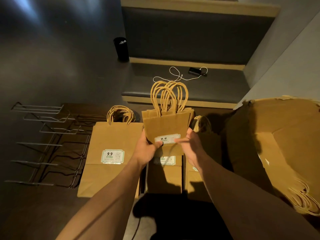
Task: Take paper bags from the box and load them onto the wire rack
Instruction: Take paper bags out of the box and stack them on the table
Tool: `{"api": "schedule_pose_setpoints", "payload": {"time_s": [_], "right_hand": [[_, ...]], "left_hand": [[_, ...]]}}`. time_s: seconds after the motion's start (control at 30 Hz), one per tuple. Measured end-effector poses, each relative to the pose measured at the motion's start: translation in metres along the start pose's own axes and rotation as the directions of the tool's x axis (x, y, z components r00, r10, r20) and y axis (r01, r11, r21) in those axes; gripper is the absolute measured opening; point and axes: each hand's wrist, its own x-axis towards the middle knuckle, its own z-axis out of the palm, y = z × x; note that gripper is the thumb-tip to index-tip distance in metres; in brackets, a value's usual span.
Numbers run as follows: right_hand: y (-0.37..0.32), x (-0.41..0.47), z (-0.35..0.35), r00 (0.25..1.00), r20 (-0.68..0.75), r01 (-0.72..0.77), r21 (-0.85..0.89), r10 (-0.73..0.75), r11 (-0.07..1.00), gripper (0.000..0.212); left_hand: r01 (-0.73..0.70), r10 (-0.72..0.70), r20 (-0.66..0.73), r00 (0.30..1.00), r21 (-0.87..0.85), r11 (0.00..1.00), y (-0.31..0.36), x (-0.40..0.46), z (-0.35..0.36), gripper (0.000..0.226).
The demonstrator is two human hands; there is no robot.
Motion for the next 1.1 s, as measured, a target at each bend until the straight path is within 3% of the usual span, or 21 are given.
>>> {"api": "schedule_pose_setpoints", "payload": {"time_s": [0.2, 0.3, 0.37, 0.47, 0.53, 0.6, 0.7, 0.77, 0.93, 1.1], "right_hand": [[-0.002, -0.002, 0.002, 1.000, 0.007, -0.004, 0.029, 0.003, 1.000, 0.047], [0.000, -0.003, 0.002, 1.000, -0.010, -0.005, -0.143, 0.004, 0.990, 0.074], [0.003, -0.002, 0.003, 1.000, -0.006, -0.006, -0.183, 0.005, 0.983, 0.081], [0.001, -0.003, 0.005, 1.000, 0.004, 0.022, -0.193, -0.021, 0.981, 0.064], [-0.003, -0.004, 0.005, 0.998, 0.025, 0.068, -0.228, -0.064, 0.971, 0.038], [-0.009, -0.003, 0.001, 0.995, 0.037, 0.093, -0.168, -0.088, 0.981, 0.028], [-0.017, -0.003, -0.007, 0.996, 0.027, 0.082, 0.038, -0.083, 0.996, 0.043], [-0.013, 0.003, -0.013, 0.998, 0.018, 0.067, 0.054, -0.068, 0.996, 0.054], [-0.002, -0.004, -0.035, 0.993, -0.096, 0.052, -0.170, -0.069, 0.984, 0.067], [0.021, -0.016, -0.067, 0.974, -0.225, -0.063, -0.320, -0.011, 0.945, 0.077]], "left_hand": [[-0.031, 0.031, -0.002, 1.000, 0.018, 0.999, -0.001, 0.004, -0.002, 0.064], [-0.019, 0.021, -0.018, 1.000, 0.070, 0.997, -0.007, 0.004, -0.001, 0.066], [-0.010, 0.014, -0.040, 0.999, 0.083, 0.996, -0.012, 0.005, -0.002, 0.066], [-0.003, 0.010, -0.060, 0.998, 0.111, 0.994, -0.013, 0.005, -0.002, 0.059], [-0.014, 0.023, -0.064, 0.998, 0.142, 0.990, -0.009, 0.007, -0.003, 0.054], [-0.049, 0.060, -0.053, 0.997, 0.189, 0.981, -0.002, 0.011, -0.003, 0.054], [-0.094, 0.099, -0.008, 0.995, 0.249, 0.964, 0.009, 0.016, 0.002, 0.055], [-0.077, 0.075, 0.016, 0.997, 0.271, 0.959, 0.013, 0.017, 0.007, 0.053], [-0.072, 0.041, 0.089, 0.995, 0.386, 0.920, 0.011, 0.011, 0.029, 0.057], [-0.021, -0.052, 0.161, 0.986, 0.423, 0.906, -0.006, 0.002, 0.061, 0.053]]}}
